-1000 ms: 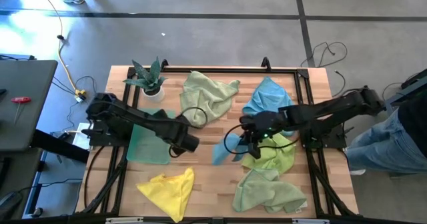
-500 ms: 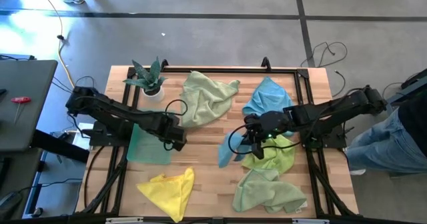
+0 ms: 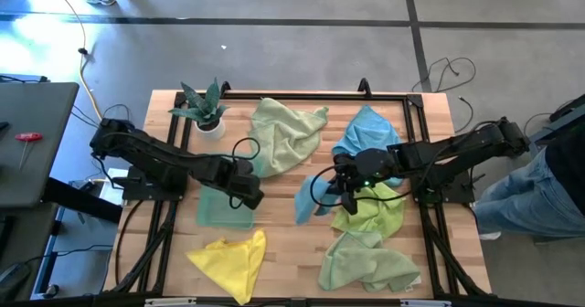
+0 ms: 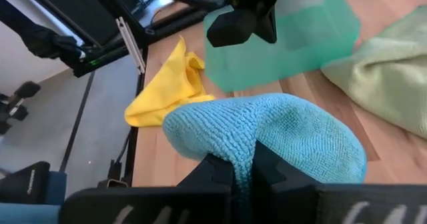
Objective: Fold microfiber towels
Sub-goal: Put the bottom blue microfiber towel into the green bin
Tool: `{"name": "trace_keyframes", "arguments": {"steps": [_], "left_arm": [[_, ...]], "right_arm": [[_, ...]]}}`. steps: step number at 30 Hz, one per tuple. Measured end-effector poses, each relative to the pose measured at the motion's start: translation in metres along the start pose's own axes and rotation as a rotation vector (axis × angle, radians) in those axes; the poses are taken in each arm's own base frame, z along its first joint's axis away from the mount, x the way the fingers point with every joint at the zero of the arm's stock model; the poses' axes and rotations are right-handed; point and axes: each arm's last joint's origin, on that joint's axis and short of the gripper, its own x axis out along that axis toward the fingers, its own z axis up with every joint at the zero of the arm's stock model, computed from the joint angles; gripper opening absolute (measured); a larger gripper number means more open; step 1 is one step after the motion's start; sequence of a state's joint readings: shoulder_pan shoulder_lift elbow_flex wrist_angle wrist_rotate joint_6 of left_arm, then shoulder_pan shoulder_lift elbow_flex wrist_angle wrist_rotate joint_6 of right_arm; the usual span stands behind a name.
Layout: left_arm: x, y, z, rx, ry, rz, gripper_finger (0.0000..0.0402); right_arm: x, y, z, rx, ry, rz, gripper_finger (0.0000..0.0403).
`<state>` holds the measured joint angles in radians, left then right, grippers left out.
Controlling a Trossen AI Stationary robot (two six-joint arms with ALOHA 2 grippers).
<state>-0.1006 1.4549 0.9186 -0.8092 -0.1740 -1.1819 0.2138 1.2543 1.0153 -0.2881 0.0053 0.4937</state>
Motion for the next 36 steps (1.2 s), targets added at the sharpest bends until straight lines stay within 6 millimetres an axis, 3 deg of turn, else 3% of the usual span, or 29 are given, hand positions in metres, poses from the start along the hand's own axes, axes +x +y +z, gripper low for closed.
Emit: {"name": "trace_keyframes", "arguments": {"steps": [4,8,12,16,22,28,36], "left_arm": [[-0.025,-0.011,0.004,0.073,-0.073,-0.151,0.0],[-0.068,-0.029,0.007,0.201,-0.235,-0.354,0.0],[-0.106,-0.056,0.001,0.338,-0.407,-0.617,0.0001],[-0.129,-0.068,-0.007,0.441,-0.529,-0.725,0.0014],[-0.139,-0.069,0.0,0.537,-0.672,-0.642,0.0077],[-0.123,-0.075,0.007,0.679,-0.72,-0.533,0.0154],[-0.119,-0.078,0.026,0.55,-0.876,-0.402,0.0207]], "right_arm": [[0.003,0.0,0.004,0.003,-0.044,0.012,0.0],[0.003,-0.006,0.008,0.02,-0.063,-0.005,0.0],[0.003,-0.013,0.012,0.058,-0.08,-0.03,0.0],[0.002,-0.019,0.015,0.066,-0.095,-0.058,0.0],[0.002,-0.026,0.019,0.083,-0.107,-0.077,0.0],[0.001,-0.028,0.023,0.088,-0.148,-0.077,0.0],[0.0,-0.029,0.027,0.092,-0.215,-0.154,0.0]]}}
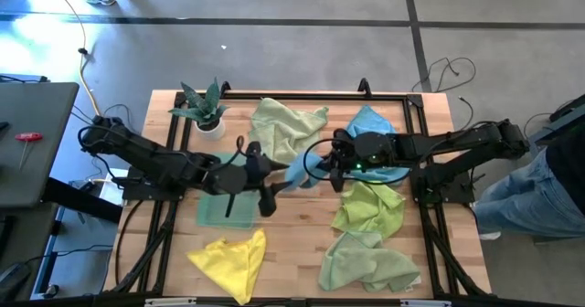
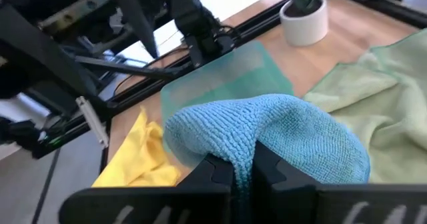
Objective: Fold microfiber towels
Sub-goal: Put the bottom blue microfiber towel into the green bin
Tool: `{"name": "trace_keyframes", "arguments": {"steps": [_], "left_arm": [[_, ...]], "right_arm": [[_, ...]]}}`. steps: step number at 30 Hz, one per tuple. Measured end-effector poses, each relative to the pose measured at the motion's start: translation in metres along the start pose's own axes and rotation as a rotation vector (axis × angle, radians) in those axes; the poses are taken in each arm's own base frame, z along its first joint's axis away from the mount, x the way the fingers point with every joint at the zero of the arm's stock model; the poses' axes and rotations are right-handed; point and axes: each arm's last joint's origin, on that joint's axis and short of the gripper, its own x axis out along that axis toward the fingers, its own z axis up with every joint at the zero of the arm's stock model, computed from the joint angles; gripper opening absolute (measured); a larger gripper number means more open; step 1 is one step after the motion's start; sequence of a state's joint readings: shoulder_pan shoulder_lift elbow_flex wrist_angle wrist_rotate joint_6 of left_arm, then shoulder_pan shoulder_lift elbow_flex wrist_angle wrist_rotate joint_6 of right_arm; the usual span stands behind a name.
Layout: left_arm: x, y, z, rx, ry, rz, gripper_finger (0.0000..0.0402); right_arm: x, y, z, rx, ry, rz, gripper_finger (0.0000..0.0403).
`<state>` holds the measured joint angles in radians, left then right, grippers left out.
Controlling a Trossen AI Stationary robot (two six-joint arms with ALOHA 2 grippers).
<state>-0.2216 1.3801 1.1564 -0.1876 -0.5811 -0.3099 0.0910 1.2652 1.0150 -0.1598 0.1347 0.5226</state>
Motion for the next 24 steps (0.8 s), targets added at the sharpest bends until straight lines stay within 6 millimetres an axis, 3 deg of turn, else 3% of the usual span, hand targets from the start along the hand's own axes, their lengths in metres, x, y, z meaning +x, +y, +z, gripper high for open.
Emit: {"name": "trace_keyframes", "arguments": {"steps": [10,17,24], "left_arm": [[0.027,0.006,-0.005,0.002,-0.024,0.114,0.021],[0.03,0.009,-0.007,0.076,-0.043,0.234,0.021],[0.029,0.013,-0.017,0.081,0.052,0.245,0.021]], "right_arm": [[0.001,0.011,0.024,-0.069,-0.048,-0.061,0.0],[0.019,0.02,0.034,-0.147,0.037,-0.093,0.0],[0.018,0.03,0.052,-0.195,0.014,-0.079,0.0]]}}
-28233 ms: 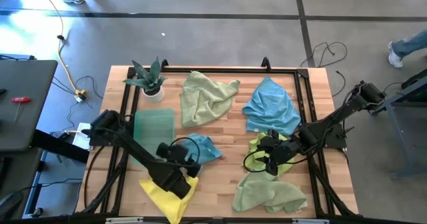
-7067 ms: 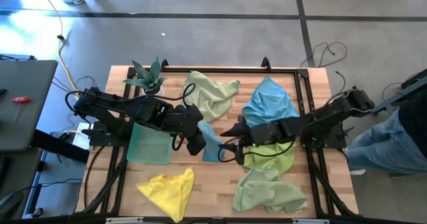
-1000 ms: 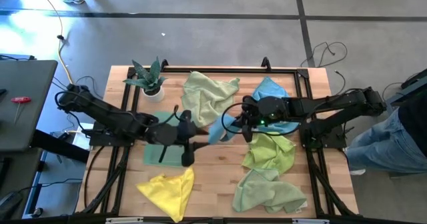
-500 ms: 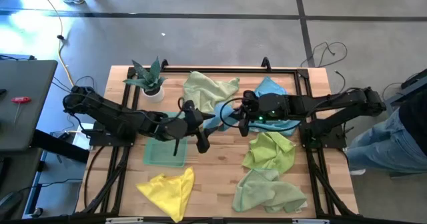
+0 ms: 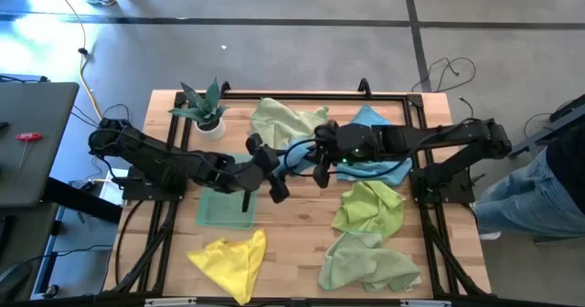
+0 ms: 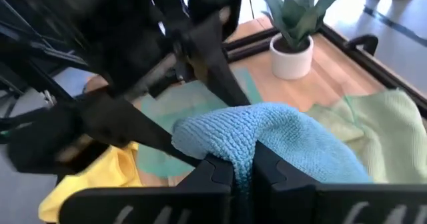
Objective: Fold microfiber towels
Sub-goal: Put the bottom blue microfiber towel into the green bin
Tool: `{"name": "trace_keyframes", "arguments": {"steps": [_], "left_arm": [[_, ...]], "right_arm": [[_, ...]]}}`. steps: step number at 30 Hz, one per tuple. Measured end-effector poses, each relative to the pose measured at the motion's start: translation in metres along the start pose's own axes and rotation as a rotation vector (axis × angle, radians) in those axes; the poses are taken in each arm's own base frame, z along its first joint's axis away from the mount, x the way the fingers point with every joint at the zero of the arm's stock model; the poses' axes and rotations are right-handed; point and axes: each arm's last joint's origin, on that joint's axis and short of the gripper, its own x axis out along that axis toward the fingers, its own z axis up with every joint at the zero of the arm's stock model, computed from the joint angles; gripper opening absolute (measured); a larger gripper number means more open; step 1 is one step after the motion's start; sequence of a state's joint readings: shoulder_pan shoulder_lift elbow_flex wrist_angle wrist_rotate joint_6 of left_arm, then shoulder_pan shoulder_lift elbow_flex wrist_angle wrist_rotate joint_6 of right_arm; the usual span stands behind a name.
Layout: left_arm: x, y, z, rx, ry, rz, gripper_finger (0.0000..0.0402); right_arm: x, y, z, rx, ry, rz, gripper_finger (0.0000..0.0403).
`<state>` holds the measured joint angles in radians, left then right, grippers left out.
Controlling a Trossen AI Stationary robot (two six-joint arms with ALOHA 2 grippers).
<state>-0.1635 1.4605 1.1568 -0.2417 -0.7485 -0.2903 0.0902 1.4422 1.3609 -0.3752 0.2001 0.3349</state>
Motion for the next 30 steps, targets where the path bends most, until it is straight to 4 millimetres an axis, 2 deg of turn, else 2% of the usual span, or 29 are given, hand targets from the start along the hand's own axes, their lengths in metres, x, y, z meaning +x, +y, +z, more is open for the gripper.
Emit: {"name": "trace_keyframes", "arguments": {"steps": [5,10,14,19,21,24,30], "left_arm": [[0.0,0.002,-0.005,-0.038,0.034,0.026,0.0209],[0.001,0.006,-0.001,-0.058,0.021,0.031,0.0197],[0.004,0.008,-0.001,-0.064,0.053,-0.034,0.014],[0.005,0.006,-0.002,-0.074,0.11,-0.184,0.0022],[0.005,0.004,-0.003,-0.098,0.142,-0.242,0.0012],[0.005,0.004,-0.006,-0.156,0.205,-0.313,0.0011],[0.006,0.009,-0.018,-0.338,0.461,-0.415,0.0004]], "right_arm": [[-0.004,0.002,0.006,-0.003,-0.003,0.018,0.0],[-0.002,0.002,0.0,0.017,0.04,0.034,0.0],[0.001,0.003,-0.005,0.011,0.078,0.037,0.0],[0.003,0.003,-0.01,0.0,0.117,0.032,0.0],[0.003,0.003,-0.011,-0.002,0.128,0.029,0.0004],[0.003,0.002,-0.012,-0.004,0.149,0.023,0.0033],[-0.01,0.003,-0.006,-0.01,0.258,0.076,0.0138]]}}
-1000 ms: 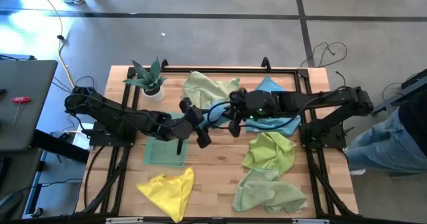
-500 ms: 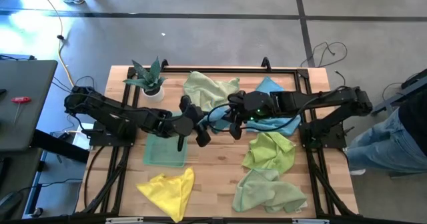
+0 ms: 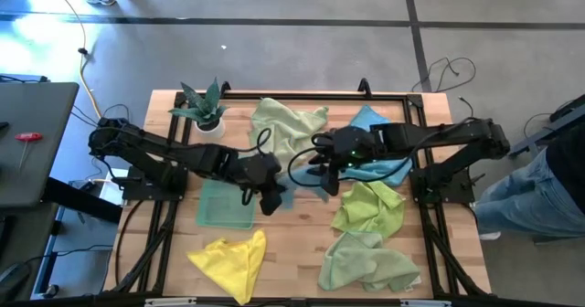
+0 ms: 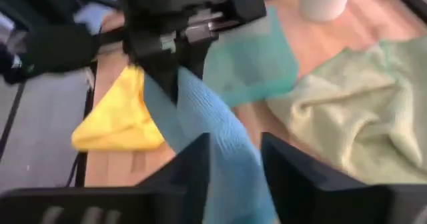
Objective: Fold microfiber towels
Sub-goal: Put the bottom blue microfiber towel into the green bin
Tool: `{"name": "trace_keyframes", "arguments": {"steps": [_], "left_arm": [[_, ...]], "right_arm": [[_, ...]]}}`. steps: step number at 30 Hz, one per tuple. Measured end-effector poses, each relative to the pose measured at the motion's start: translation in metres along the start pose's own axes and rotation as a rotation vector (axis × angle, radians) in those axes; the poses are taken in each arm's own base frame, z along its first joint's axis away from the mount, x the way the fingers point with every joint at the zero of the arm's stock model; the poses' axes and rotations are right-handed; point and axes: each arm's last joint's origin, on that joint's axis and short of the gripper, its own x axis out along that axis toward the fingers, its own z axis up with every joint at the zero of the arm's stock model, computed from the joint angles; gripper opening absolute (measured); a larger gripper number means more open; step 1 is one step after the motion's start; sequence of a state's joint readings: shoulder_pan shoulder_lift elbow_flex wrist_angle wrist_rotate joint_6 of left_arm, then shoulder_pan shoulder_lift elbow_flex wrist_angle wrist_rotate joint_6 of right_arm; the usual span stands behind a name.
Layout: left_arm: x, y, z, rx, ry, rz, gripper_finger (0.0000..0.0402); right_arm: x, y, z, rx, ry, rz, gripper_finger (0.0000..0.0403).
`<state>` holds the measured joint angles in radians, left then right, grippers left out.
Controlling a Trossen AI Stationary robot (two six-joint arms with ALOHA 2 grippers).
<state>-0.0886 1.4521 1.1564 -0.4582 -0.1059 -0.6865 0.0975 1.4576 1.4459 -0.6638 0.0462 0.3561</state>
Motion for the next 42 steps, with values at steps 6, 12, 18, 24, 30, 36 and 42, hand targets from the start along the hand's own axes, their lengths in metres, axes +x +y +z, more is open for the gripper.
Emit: {"name": "trace_keyframes", "arguments": {"steps": [6,12,18,24,30,36,42], "left_arm": [[-0.012,-0.001,0.001,-0.111,0.119,-0.157,0.0002],[-0.041,0.01,0.0,-0.237,0.237,-0.196,0.0001],[-0.076,0.03,0.006,-0.388,0.22,-0.169,0.0001],[-0.104,0.054,0.02,-0.492,0.016,-0.073,0.0001],[-0.115,0.069,0.018,-0.543,-0.064,0.061,0.0],[-0.094,0.089,-0.007,-0.639,-0.027,0.242,0.0],[-0.078,0.09,-0.007,-0.689,-0.106,0.097,0.0]], "right_arm": [[-0.036,0.004,0.012,-0.074,0.111,-0.005,0.0207],[-0.069,0.006,0.021,-0.108,0.162,-0.02,0.0205],[-0.09,0.007,0.027,-0.129,0.17,-0.022,0.0187],[-0.093,0.006,0.027,-0.163,0.174,-0.02,0.0184],[-0.093,0.006,0.026,-0.181,0.182,-0.026,0.0184],[-0.093,0.006,0.026,-0.192,0.186,-0.026,0.0184],[-0.093,0.006,0.026,-0.214,0.187,-0.024,0.0184]]}}
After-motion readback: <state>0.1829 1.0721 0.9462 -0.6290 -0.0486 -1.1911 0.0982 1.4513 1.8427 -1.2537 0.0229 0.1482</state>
